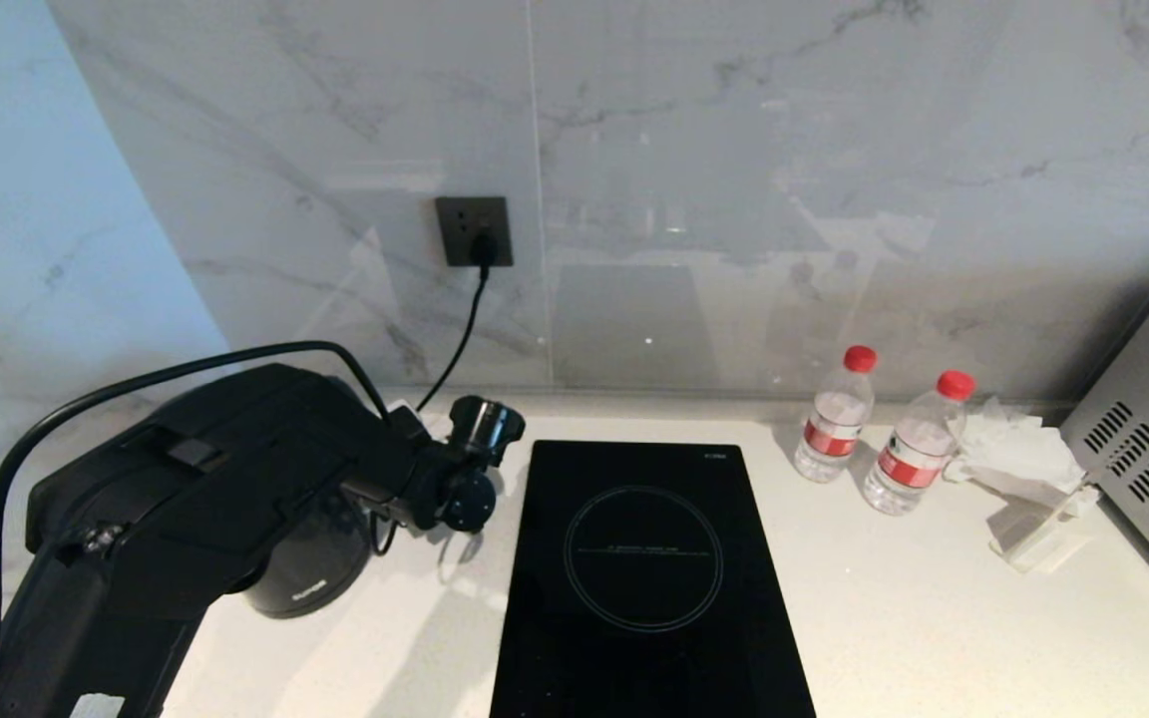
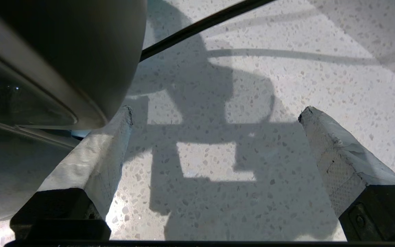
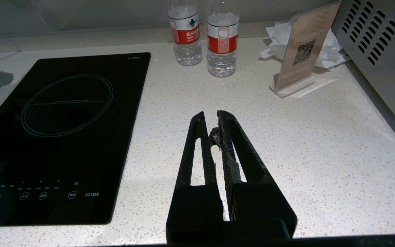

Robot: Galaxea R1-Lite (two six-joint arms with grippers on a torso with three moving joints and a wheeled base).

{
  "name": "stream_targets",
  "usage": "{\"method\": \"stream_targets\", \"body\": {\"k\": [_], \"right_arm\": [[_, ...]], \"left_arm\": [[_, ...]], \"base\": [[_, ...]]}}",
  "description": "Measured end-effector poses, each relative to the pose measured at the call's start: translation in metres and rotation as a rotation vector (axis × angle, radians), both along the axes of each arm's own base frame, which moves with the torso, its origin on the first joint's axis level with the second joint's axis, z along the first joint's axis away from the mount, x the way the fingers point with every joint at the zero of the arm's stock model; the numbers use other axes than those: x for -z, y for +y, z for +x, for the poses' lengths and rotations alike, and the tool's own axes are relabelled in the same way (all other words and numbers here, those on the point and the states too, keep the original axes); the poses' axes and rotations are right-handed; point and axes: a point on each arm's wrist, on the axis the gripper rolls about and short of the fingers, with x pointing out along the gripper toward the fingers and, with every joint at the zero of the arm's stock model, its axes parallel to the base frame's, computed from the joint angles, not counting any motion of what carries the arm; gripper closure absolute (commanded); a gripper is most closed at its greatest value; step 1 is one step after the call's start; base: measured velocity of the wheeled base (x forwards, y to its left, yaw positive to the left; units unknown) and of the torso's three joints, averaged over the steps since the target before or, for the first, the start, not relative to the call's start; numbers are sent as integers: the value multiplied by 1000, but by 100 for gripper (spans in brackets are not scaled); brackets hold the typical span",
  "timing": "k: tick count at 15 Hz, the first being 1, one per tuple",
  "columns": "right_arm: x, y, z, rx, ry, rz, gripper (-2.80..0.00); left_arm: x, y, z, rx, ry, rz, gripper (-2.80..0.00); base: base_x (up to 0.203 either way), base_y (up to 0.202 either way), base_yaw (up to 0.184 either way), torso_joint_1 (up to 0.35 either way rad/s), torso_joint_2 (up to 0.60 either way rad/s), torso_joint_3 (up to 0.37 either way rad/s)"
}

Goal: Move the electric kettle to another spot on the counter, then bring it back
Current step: Finish boiling water

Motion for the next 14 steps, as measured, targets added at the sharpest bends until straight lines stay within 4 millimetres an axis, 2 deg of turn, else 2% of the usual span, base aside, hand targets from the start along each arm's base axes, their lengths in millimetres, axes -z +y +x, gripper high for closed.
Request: {"method": "stream_targets", "body": {"k": [6,9,12,14], "right_arm": [[0,0,0,0,0,0,0],[0,0,0,0,0,0,0],[0,0,0,0,0,0,0],[0,0,0,0,0,0,0]], "left_arm": [[12,-13,-7,35,32,17,-280],[7,-18,-11,40,18,13,-280],[6,-40,-42,56,5,61,-280],[-4,-48,-45,63,-55,45,-280]], "base": [[0,0,0,0,0,0],[0,0,0,0,0,0],[0,0,0,0,0,0],[0,0,0,0,0,0]]}}
